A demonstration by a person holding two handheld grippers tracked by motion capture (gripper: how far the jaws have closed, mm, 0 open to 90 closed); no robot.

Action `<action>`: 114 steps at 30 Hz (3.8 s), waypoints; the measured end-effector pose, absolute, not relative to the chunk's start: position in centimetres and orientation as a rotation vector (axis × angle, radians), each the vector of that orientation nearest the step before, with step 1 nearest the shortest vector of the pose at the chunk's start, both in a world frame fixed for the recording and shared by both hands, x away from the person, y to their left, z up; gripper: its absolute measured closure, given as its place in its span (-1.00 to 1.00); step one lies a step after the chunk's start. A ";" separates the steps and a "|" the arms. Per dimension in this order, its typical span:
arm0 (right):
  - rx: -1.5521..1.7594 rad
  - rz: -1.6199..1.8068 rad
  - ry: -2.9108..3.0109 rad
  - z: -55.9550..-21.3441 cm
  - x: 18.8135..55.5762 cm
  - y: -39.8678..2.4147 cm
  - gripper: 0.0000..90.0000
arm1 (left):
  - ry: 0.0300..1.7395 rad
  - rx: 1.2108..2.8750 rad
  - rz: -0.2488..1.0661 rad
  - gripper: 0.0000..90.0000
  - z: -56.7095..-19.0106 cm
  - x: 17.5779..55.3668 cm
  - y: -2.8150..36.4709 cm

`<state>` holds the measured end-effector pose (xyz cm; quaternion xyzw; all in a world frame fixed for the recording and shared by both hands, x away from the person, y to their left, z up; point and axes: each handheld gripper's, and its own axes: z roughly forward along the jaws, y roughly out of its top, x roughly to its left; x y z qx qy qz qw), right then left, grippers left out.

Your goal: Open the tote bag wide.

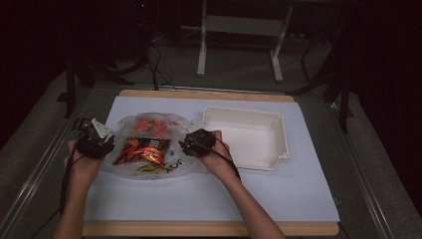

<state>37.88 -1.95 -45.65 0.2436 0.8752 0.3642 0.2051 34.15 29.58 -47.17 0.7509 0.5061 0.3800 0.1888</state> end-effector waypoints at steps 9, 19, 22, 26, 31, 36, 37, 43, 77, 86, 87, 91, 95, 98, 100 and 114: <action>0.795 0.874 2.439 -45.9 40.8 -2.6 0.86 | 1.556 2.010 1.037 0.57 -47.5 35.4 30.5; 0.761 1.073 2.458 -45.1 39.7 -3.2 0.50 | 1.394 2.054 1.000 0.38 -47.0 33.9 29.6; 0.713 1.136 2.448 -44.4 38.8 -3.3 0.41 | 1.363 2.059 0.994 0.31 -46.7 33.2 29.4; 0.637 1.181 2.463 -43.7 37.5 -3.4 0.22 | 1.334 2.094 0.991 0.23 -46.7 32.4 28.9; 0.535 1.211 2.480 -43.6 36.0 -2.8 -0.02 | 1.339 2.117 0.988 0.13 -47.1 32.8 28.3; 0.495 1.286 2.502 -43.4 34.8 -2.2 -0.23 | 1.369 2.120 0.977 0.08 -47.5 33.7 27.8; 0.483 1.270 2.519 -43.4 34.5 -2.0 -0.30 | 1.375 2.130 0.972 0.06 -47.7 33.9 27.7; 0.483 1.074 2.489 -44.7 34.7 -0.9 -0.32 | 1.445 2.145 0.951 0.03 -48.4 35.0 27.3; 1.039 1.008 2.411 -44.7 44.6 -4.5 0.94 | 1.328 1.847 0.758 1.00 -47.4 32.0 34.8; 0.964 1.016 2.501 -45.4 43.9 -3.6 0.57 | 1.307 1.853 0.769 0.53 -47.3 31.8 32.9; 0.956 1.033 2.500 -45.2 43.7 -3.6 0.45 | 1.298 1.852 0.763 0.43 -47.1 31.6 32.7; 0.889 1.105 2.484 -43.7 42.7 -3.8 0.02 | 1.257 1.857 0.750 0.26 -46.5 30.5 32.2; 0.821 1.166 2.475 -42.4 41.6 -4.0 -0.19 | 1.240 1.845 0.746 0.22 -46.1 29.3 31.9; 0.772 1.214 2.458 -41.5 40.5 -4.0 -0.24 | 1.214 1.850 0.753 0.21 -45.9 28.5 31.5; 0.738 1.238 2.460 -41.1 39.7 -4.0 -0.20 | 1.202 1.853 0.760 0.20 -45.6 28.1 31.3; 0.490 1.306 2.529 -43.1 34.8 -1.7 0.37 | 1.157 1.842 0.781 0.09 -44.8 27.1 30.2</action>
